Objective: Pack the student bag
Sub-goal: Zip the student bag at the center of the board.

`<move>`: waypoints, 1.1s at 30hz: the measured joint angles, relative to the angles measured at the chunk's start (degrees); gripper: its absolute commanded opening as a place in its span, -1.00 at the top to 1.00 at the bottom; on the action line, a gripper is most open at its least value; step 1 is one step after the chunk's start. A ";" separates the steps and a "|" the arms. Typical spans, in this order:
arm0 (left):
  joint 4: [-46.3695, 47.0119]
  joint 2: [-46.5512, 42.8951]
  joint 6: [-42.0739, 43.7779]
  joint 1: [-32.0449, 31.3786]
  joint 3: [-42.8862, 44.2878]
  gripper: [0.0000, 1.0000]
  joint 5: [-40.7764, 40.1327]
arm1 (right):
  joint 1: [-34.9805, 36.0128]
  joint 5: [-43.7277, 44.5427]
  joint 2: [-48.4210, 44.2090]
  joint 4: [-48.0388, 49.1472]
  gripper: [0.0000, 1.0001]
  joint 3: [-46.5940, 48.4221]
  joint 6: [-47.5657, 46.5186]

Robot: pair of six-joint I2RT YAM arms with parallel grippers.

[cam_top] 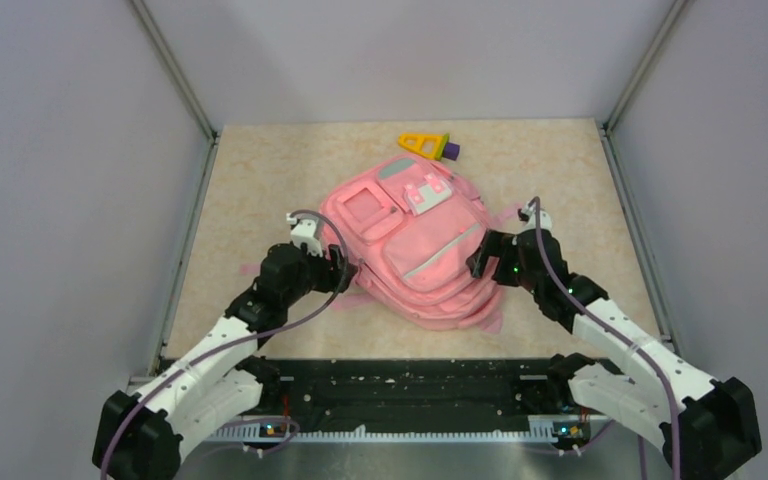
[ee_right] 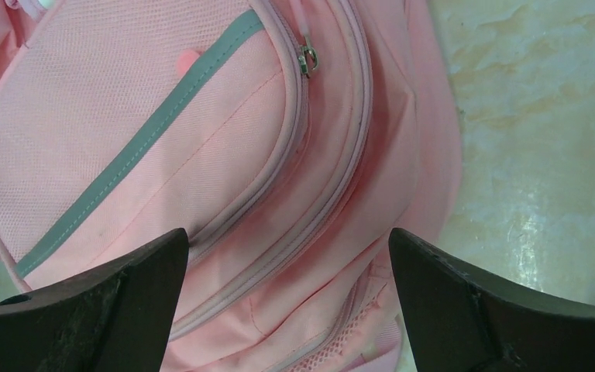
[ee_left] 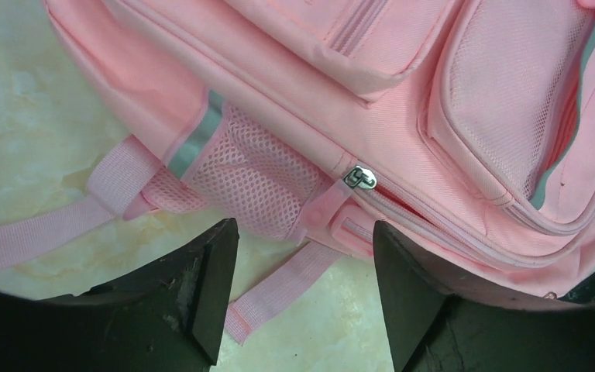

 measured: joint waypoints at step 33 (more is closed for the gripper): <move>15.93 12.41 -5.27 10.23 -2.69 0.85 28.28 | -0.37 -0.52 1.66 9.51 -0.74 -7.17 7.23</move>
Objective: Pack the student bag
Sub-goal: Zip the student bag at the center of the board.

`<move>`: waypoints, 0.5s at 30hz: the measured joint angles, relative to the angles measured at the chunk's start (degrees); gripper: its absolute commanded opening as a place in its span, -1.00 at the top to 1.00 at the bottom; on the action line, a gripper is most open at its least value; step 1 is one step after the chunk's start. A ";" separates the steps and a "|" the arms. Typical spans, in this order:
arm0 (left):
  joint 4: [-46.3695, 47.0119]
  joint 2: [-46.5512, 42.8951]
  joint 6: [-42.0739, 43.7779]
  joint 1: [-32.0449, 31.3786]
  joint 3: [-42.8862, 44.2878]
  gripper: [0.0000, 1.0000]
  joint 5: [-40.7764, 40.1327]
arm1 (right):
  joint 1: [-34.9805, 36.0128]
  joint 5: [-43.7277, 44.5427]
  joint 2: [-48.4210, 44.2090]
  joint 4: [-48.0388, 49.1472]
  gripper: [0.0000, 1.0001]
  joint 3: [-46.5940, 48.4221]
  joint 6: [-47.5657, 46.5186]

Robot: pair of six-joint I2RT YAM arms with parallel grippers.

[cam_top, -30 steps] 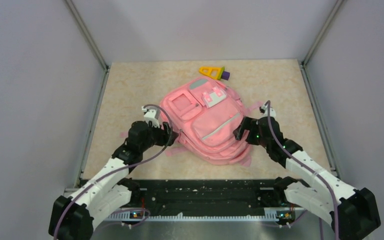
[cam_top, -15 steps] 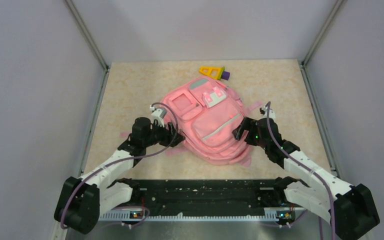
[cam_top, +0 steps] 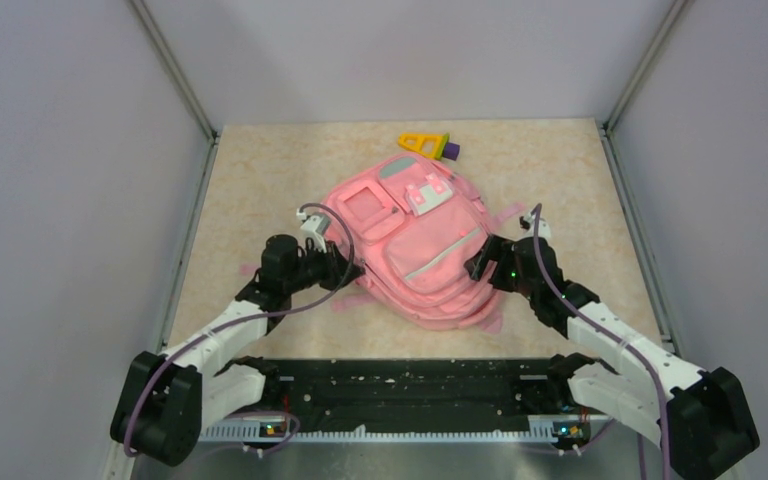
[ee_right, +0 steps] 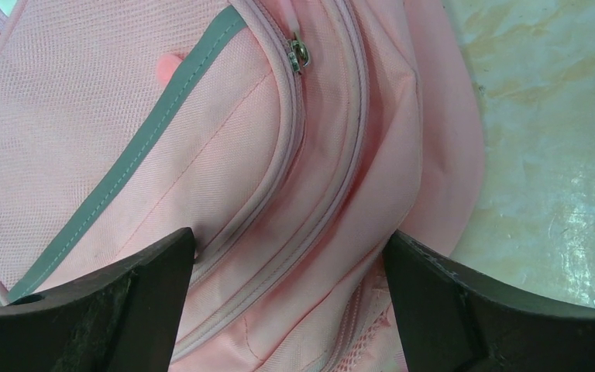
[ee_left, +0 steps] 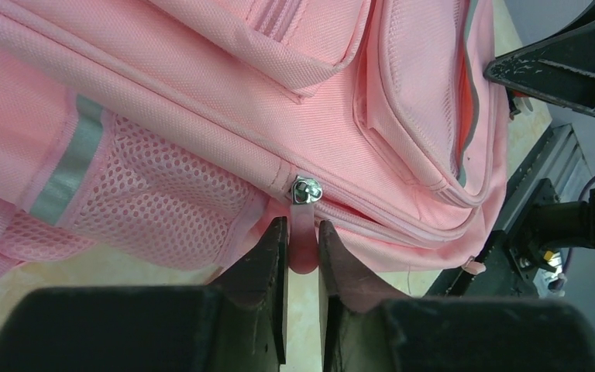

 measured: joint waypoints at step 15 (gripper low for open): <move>-6.01 -3.80 3.43 -1.09 0.22 1.00 -5.05 | 0.00 -0.28 0.42 0.85 -0.72 -0.33 -0.37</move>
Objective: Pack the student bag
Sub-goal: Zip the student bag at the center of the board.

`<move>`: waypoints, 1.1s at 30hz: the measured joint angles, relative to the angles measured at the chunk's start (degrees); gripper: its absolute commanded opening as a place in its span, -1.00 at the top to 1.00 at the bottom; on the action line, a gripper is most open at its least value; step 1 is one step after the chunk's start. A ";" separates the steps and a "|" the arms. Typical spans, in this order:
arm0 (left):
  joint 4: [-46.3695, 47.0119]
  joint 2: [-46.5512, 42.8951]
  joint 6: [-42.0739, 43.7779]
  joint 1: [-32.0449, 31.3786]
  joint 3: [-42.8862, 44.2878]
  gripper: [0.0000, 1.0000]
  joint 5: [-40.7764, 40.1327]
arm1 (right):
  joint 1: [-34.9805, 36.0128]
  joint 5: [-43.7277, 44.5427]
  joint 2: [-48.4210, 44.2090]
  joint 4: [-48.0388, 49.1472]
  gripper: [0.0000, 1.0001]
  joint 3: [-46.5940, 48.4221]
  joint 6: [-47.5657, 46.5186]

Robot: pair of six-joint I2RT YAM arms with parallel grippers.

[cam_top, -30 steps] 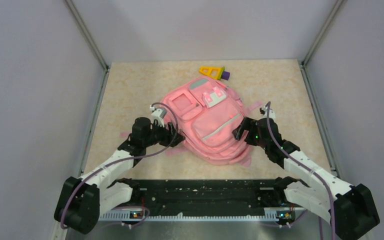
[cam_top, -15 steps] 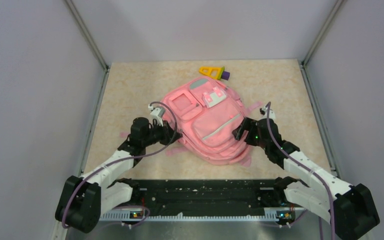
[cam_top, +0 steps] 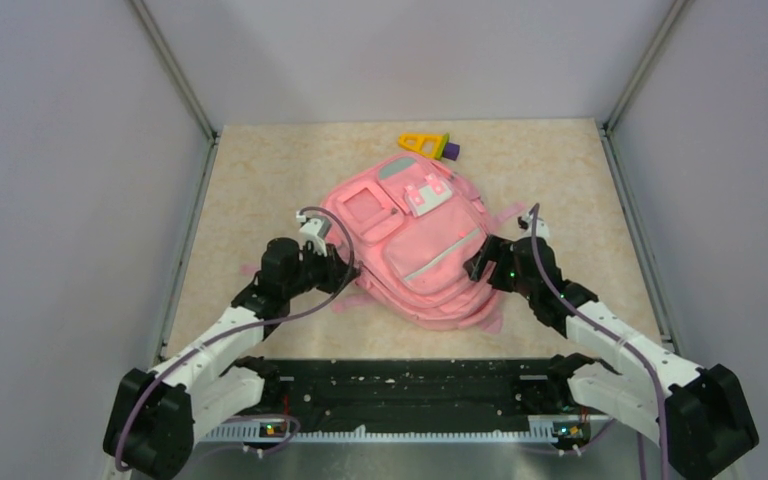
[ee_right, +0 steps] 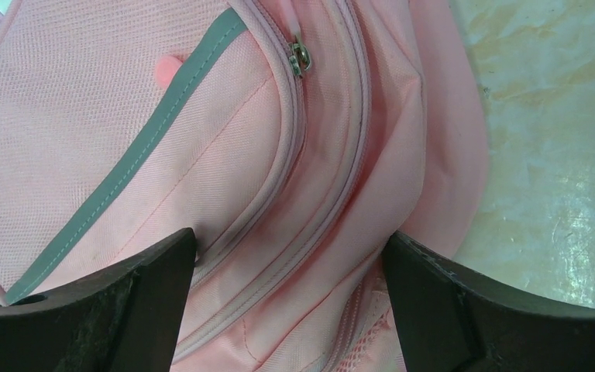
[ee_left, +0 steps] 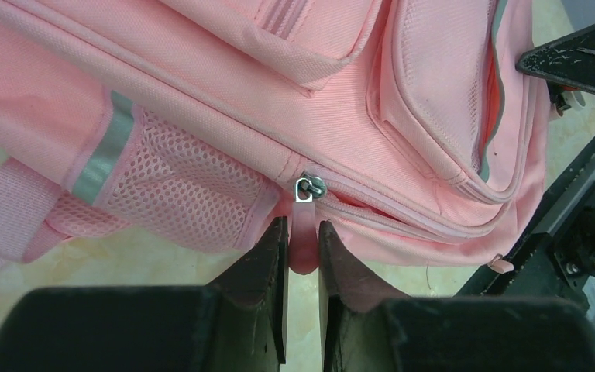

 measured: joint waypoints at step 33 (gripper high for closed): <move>-23.08 11.85 5.79 -39.32 16.65 1.00 -37.66 | -0.44 -2.78 6.45 14.27 -0.50 -4.63 1.01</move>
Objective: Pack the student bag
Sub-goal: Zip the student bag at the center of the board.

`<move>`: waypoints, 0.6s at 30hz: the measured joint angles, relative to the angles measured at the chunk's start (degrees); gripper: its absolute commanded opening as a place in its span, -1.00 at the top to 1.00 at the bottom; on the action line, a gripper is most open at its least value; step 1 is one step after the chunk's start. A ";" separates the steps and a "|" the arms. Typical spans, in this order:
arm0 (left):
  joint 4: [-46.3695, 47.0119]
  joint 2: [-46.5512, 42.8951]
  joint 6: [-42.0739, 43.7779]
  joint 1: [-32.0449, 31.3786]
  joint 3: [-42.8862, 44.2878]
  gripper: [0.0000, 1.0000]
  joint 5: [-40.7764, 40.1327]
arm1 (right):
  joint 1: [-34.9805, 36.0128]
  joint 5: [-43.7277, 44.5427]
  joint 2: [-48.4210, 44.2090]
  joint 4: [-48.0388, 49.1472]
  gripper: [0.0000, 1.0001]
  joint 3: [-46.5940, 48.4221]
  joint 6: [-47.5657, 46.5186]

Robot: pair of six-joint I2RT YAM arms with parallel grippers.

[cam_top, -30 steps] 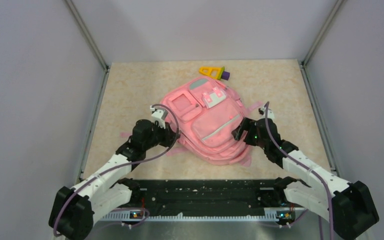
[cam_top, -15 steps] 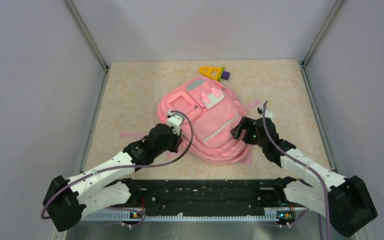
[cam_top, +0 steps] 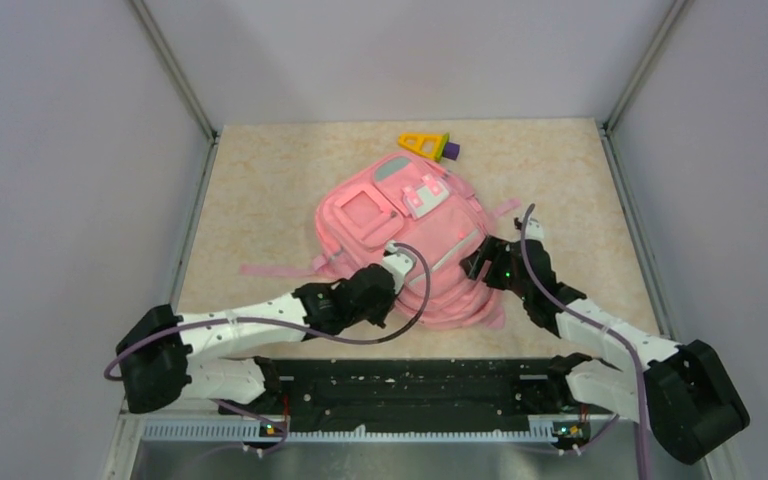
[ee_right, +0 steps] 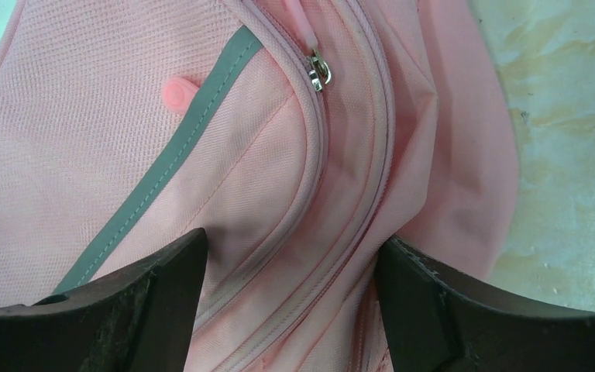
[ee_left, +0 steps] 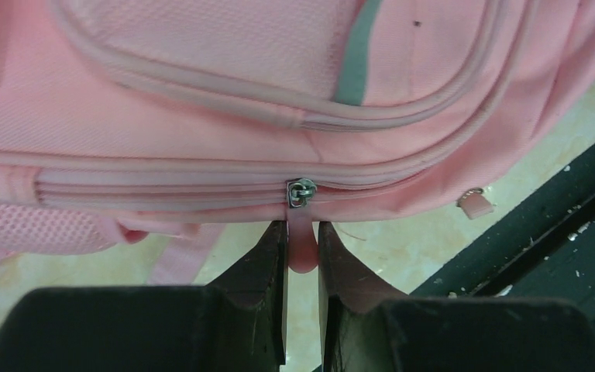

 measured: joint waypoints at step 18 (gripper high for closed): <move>8.79 17.18 -10.49 -8.76 7.43 0.45 5.90 | -0.17 3.13 2.95 7.19 -0.56 -0.76 0.11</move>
